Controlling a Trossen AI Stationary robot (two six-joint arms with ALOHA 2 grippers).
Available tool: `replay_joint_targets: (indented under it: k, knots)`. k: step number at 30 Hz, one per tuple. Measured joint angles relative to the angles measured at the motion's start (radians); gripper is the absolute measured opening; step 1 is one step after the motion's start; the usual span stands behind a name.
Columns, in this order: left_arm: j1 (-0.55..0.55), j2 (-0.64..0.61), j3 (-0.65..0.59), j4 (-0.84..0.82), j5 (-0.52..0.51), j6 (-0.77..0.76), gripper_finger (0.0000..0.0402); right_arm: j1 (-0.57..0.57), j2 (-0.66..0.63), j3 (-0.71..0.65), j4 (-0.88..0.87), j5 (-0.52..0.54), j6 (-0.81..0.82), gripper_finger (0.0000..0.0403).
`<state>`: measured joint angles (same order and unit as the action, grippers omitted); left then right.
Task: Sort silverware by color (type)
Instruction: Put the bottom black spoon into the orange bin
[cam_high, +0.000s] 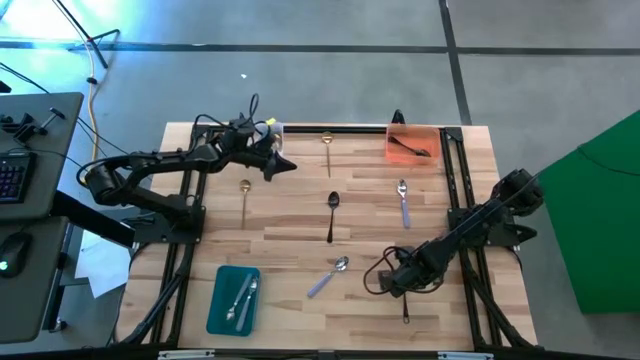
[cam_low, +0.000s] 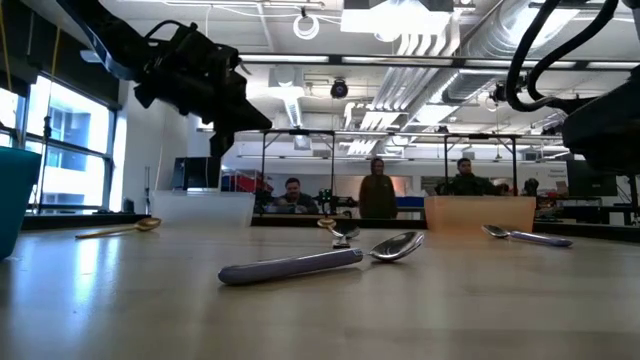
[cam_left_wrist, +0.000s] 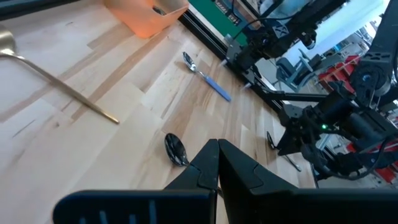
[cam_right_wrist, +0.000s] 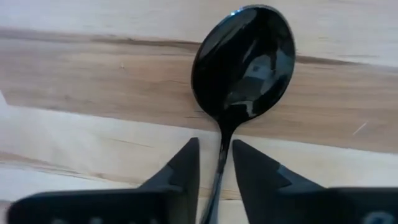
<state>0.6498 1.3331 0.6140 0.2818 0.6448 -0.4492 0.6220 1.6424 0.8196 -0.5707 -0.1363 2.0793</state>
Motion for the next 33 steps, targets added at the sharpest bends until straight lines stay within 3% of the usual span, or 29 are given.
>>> replay_joint_targets:
  k: [6, 12, 17, 24, 29, 33]
  knots:
    - [0.013, 0.000, 0.000, 0.015, -0.001, -0.027, 0.0000, -0.022, -0.024, 0.015, -0.057, -0.015, -0.142, 0.0009]
    - [0.014, 0.000, 0.000, 0.023, -0.028, -0.029, 0.0000, -0.112, -0.121, 0.079, -0.251, -0.010, -0.337, 0.0005]
    - [0.014, 0.000, 0.000, 0.032, -0.040, -0.029, 0.0000, -0.256, -0.228, 0.127, -0.411, 0.072, -0.561, 0.0003]
    - [0.014, 0.000, 0.000, 0.032, -0.054, -0.029, 0.0000, -0.639, -0.327, 0.165, -0.654, 0.154, -1.132, 0.0003]
    - [0.014, 0.000, 0.000, 0.033, -0.059, -0.029, 0.0000, -0.996, -0.319, 0.200, -0.633, 0.223, -1.618, 0.0003]
    - [0.014, 0.000, 0.000, 0.032, -0.091, -0.031, 0.0000, -1.233, -0.241, 0.275, -0.574, 0.274, -1.963, 0.0002]
